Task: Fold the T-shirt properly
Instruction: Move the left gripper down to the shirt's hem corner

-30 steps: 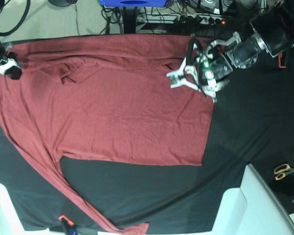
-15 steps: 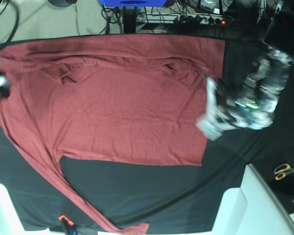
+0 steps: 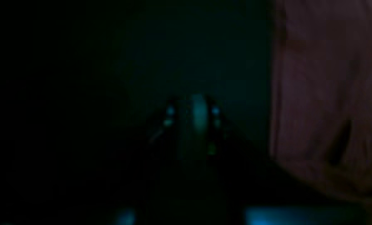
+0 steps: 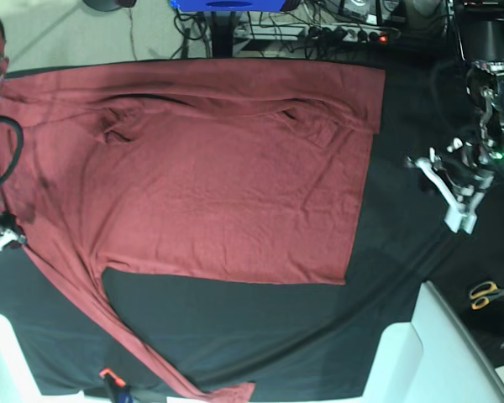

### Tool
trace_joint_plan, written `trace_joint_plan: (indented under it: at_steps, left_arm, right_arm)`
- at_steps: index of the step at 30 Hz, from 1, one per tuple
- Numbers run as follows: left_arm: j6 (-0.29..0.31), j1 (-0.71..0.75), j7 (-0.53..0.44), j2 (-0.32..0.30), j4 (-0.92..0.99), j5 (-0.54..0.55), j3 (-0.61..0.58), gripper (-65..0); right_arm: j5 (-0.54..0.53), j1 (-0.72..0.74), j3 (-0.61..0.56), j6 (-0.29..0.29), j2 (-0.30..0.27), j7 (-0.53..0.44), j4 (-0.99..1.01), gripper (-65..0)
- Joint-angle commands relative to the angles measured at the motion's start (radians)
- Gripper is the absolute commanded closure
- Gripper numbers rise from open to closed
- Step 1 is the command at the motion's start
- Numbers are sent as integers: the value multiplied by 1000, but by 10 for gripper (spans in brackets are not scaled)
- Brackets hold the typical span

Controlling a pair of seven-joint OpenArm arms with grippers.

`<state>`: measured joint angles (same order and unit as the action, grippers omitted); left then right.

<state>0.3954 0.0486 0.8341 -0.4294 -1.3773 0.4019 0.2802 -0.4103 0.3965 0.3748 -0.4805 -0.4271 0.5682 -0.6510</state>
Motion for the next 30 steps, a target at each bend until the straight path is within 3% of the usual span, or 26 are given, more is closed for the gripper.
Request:
trace_joint_plan:
  at_steps: [1,5,9,12,17,30]
  left_arm:
    - [7,-28,-17,-6,-15,18,18,-174]
    - [7,-83,-17,-3,-12,21,31,-360]
    - [9,-138,-17,36,17,18,32,-487]
    - [9,-181,-19,42,92,22,29,-515]
    - [10,-191,-19,59,112,22,29,-512]
    - [10,-177,-19,56,117,18,34,-512]
  right_arm:
    - [-2,46,3,-7,-31,-37,15,-198]
    - [58,98,8,3,-28,-153,118,-419]
    - [67,103,3,50,-28,-311,225,-530]
    - [129,97,2,115,-29,-426,284,-534]
    - [205,80,3,116,-29,-549,374,-528]
    - [209,78,2,119,-26,-557,374,-485]
